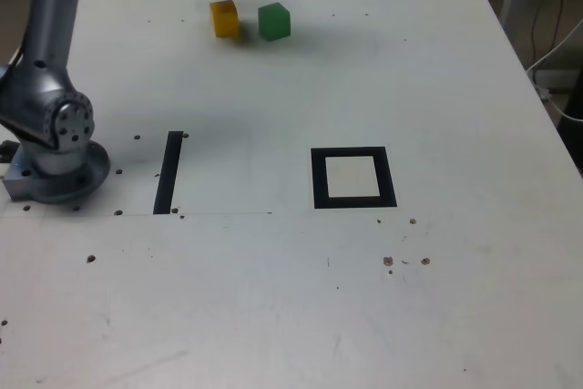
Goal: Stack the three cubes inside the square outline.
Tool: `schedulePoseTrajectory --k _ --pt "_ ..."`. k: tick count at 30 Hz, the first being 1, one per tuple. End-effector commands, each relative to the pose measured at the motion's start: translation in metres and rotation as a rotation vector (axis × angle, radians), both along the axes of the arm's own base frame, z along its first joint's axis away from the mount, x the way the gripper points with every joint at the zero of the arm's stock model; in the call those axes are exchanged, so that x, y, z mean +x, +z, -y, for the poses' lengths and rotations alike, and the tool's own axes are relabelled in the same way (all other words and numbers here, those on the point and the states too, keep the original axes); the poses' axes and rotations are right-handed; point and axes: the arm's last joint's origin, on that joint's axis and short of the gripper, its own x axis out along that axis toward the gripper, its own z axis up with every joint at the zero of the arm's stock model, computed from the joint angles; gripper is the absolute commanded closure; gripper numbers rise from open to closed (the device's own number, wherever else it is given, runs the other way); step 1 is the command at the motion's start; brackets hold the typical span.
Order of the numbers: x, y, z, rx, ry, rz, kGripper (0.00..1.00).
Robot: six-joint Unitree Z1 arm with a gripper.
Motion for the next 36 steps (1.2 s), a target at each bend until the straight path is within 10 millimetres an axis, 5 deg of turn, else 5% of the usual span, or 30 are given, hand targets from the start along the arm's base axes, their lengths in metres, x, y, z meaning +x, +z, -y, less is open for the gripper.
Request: schedulePoseTrajectory --k 1,9,18,29,36 --pt "0.009 0.01 0.024 0.008 -0.034 -0.003 0.7" --pt "0.036 0.019 0.111 0.026 -0.118 -0.001 0.7" --pt "0.059 0.003 0.197 -0.004 -0.193 0.029 0.7" --pt "0.083 -0.026 0.285 -0.047 -0.253 0.059 0.7" --pt "0.099 -0.041 0.32 -0.071 -0.243 0.046 0.7"
